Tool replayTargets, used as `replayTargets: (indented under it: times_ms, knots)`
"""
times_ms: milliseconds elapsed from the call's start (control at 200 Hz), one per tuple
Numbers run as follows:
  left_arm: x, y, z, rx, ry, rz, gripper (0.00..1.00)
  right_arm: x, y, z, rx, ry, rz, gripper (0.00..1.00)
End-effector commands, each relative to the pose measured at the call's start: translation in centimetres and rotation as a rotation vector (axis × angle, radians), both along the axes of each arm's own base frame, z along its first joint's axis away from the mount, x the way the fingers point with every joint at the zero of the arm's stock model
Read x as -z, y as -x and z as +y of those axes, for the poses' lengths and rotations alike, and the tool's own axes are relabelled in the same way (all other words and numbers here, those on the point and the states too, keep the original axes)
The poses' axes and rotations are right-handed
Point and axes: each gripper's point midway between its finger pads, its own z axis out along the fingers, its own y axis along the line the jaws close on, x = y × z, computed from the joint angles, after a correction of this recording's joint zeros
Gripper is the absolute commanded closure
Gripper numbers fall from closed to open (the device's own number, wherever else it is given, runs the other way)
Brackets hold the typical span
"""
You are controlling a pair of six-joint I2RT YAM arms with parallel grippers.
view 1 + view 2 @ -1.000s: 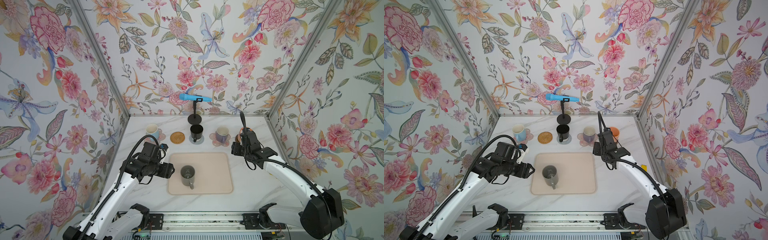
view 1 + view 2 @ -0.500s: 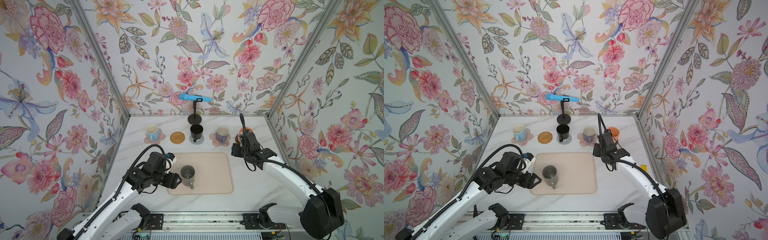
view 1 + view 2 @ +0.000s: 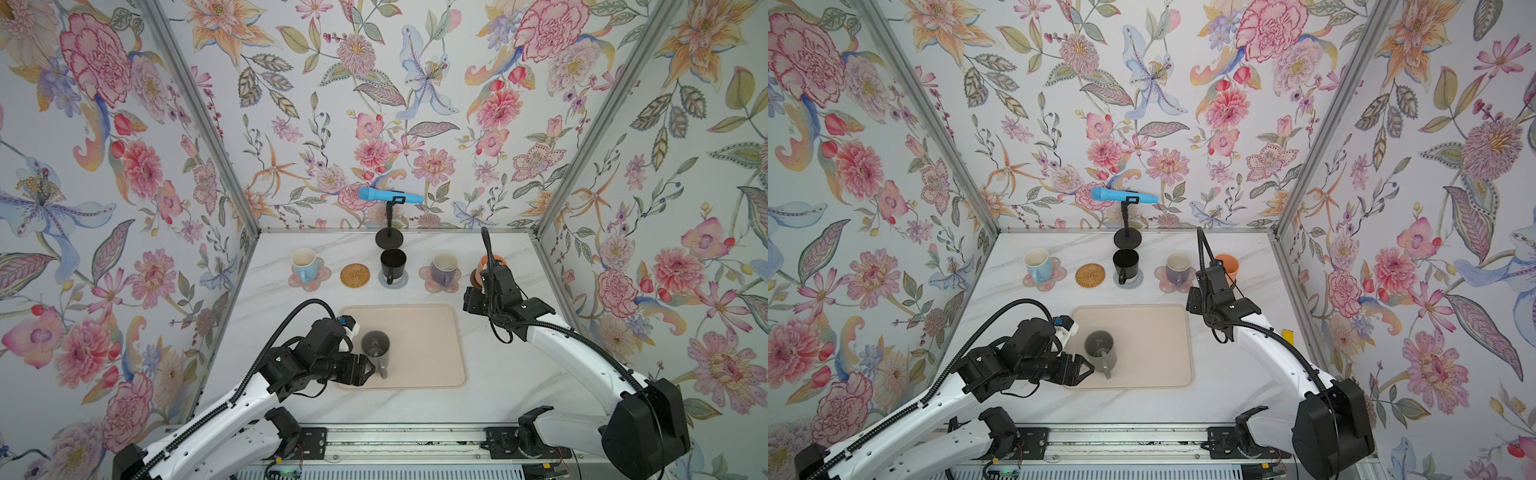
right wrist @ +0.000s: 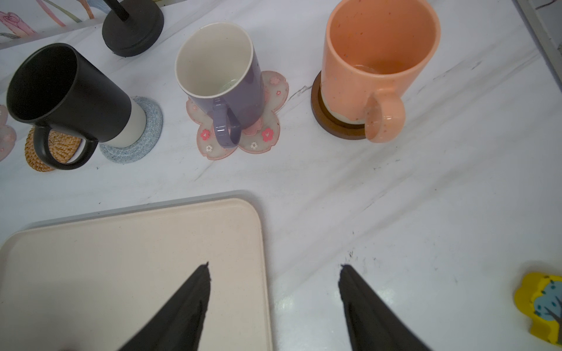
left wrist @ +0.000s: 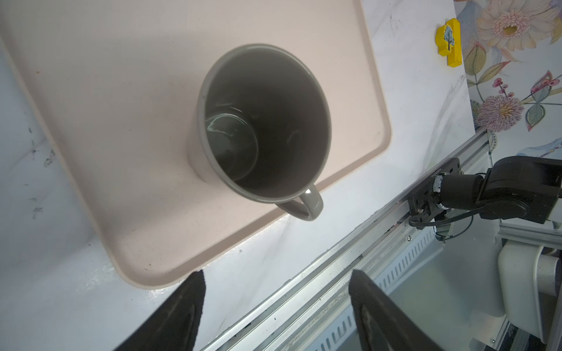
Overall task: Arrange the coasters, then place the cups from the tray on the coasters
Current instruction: 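Move the open left gripper over the grey mug on the tray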
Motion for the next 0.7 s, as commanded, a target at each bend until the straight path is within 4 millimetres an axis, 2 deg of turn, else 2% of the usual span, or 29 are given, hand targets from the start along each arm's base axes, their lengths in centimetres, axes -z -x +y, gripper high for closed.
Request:
replayTargets:
  times_ms: [0,185,270,340,490,565,696]
  knots:
    - [-0.3,-1.3,0.2,-0.123,-0.016,-0.024,0.23,-0.4,-0.1,-0.5,0.030,-0.009,-0.020,0.31]
    - [0.6,-1.1,-0.8,-0.174,-0.045,0.000,0.23,-0.3,0.0,-0.6,0.034,-0.010,-0.021,0.31]
    - [1.2,-0.8,-1.9,-0.166,-0.044,0.019,0.23,-0.5,0.0,-0.8,0.037,-0.012,-0.026,0.31]
    - [1.2,-0.6,-3.0,-0.149,-0.027,0.023,0.22,-0.5,0.1,-0.9,0.038,-0.010,-0.029,0.31]
    - [1.4,-0.8,-3.9,-0.152,-0.026,0.024,0.22,-0.6,0.2,-1.3,0.047,-0.011,-0.032,0.30]
    - [1.5,-1.1,-3.8,-0.182,-0.023,0.021,0.22,-0.5,0.2,-1.5,0.047,-0.010,-0.030,0.30]
    - [1.8,-1.8,-2.5,-0.294,-0.054,0.022,0.22,-0.3,0.3,-1.8,0.052,-0.010,-0.025,0.30]
